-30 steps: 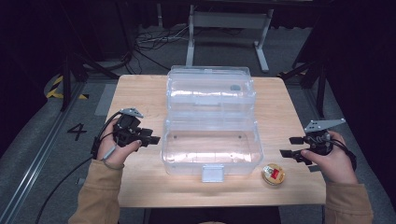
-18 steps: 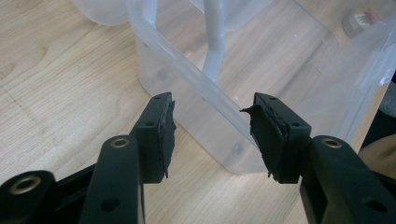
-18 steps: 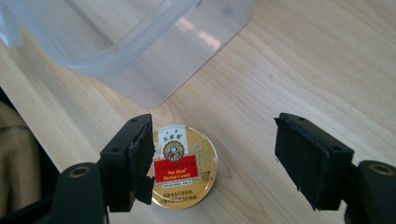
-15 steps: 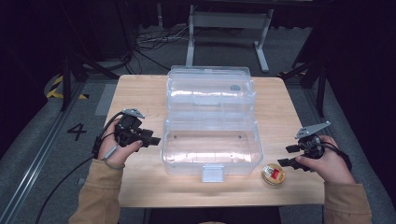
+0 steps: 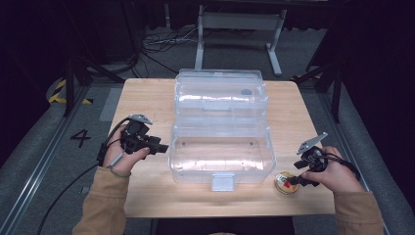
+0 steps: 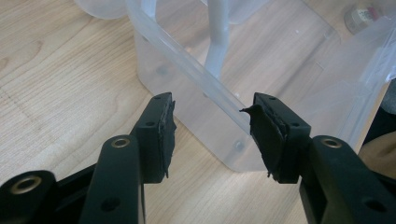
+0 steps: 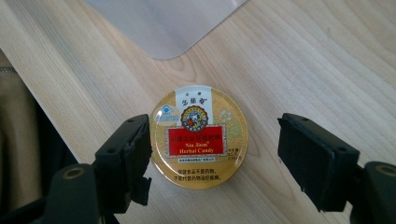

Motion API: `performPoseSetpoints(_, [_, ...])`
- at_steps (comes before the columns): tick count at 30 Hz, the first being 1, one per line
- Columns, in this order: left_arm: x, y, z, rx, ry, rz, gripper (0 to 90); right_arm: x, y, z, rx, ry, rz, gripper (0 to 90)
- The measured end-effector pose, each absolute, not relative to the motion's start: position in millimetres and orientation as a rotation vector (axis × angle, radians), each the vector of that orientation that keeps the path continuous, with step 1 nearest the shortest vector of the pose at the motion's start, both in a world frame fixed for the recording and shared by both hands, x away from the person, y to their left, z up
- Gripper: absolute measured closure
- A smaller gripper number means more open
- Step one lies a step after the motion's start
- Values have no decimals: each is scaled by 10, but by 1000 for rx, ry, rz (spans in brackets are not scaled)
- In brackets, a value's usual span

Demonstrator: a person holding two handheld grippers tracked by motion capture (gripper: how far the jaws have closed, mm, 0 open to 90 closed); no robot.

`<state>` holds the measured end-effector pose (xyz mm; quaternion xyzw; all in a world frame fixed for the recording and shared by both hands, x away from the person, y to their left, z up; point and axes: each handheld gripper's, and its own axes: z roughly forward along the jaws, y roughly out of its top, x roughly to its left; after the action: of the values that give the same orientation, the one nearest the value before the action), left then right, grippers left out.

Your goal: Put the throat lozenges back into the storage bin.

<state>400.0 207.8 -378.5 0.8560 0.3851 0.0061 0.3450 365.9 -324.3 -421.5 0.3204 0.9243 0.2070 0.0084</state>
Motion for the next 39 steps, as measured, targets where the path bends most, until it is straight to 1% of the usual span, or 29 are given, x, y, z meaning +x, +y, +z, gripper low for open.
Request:
performPoseSetpoints(5, [4010, 2078, -3800, 2229, 1002, 10, 502, 3670, -3161, -4301, 975, 2929, 587, 219])
performPoseSetpoints(16, [4018, 2076, -3820, 2230, 1011, 5, 502, 3670, -3065, -4417, 935, 2972, 499, 187])
performPoseSetpoints(27, [4024, 2081, -3831, 2234, 1013, 3, 500, 3681, -2998, -4526, 918, 2988, 417, 174])
performPoseSetpoints(39, [4027, 2086, -3837, 2235, 1013, 1, 496, 3674, -2922, -4624, 856, 3003, 364, 181])
